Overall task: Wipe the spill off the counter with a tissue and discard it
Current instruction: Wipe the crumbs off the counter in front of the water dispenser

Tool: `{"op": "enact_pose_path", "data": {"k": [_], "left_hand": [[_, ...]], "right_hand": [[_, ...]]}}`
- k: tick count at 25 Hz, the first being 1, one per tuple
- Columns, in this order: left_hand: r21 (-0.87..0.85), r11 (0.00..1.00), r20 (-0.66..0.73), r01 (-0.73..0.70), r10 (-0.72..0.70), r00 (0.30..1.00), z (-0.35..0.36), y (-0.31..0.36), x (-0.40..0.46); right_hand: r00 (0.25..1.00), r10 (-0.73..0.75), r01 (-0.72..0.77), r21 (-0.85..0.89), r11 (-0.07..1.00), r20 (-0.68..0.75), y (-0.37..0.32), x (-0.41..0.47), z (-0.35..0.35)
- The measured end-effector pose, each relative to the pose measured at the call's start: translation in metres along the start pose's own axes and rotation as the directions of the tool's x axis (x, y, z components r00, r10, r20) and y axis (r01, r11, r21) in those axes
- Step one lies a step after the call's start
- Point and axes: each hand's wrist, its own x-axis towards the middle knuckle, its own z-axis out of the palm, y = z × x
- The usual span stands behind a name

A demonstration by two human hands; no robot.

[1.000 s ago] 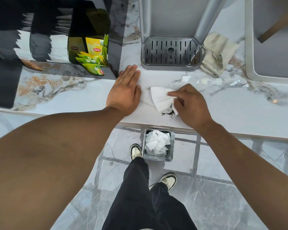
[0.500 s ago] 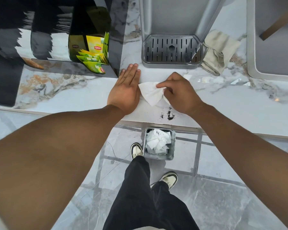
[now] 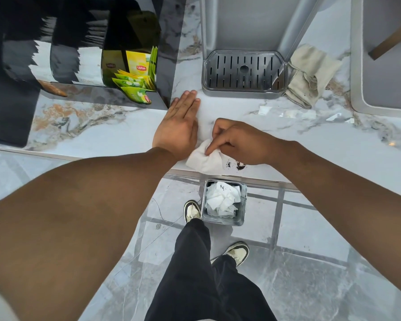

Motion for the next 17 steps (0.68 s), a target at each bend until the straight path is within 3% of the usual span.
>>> {"op": "enact_pose_path", "data": {"k": [3,7,12,14,16,17], "left_hand": [[0.005,1.0,-0.001,0.005,-0.005,1.0,0.0,0.001,0.0],[0.001,1.0,0.012,-0.001,0.001,1.0,0.0,-0.001,-0.001],[0.001,1.0,0.014,0.002,-0.002,1.0,-0.001,0.001,0.0],[-0.002,1.0,0.019,-0.005,0.005,1.0,-0.001,0.0,0.0],[0.002,1.0,0.015,-0.003,0.003,1.0,-0.001,0.0,0.0],[0.013,1.0,0.005,0.0,-0.001,1.0,0.0,0.0,0.001]], "right_hand": [[0.998,-0.045,0.043,-0.047,0.998,-0.054,-0.005,0.008,0.007],[0.977,-0.177,0.19,-0.114,0.975,0.12,-0.009,0.0,0.013],[0.976,-0.109,0.131,-0.107,0.986,0.189,-0.003,-0.009,-0.002],[0.999,-0.015,0.016,0.021,1.0,-0.048,0.003,-0.007,-0.009],[0.918,0.156,-0.123,0.112,0.986,-0.365,0.014,-0.007,-0.017],[0.863,0.227,-0.194,0.119,0.974,-0.451,0.02,-0.009,-0.018]]}}
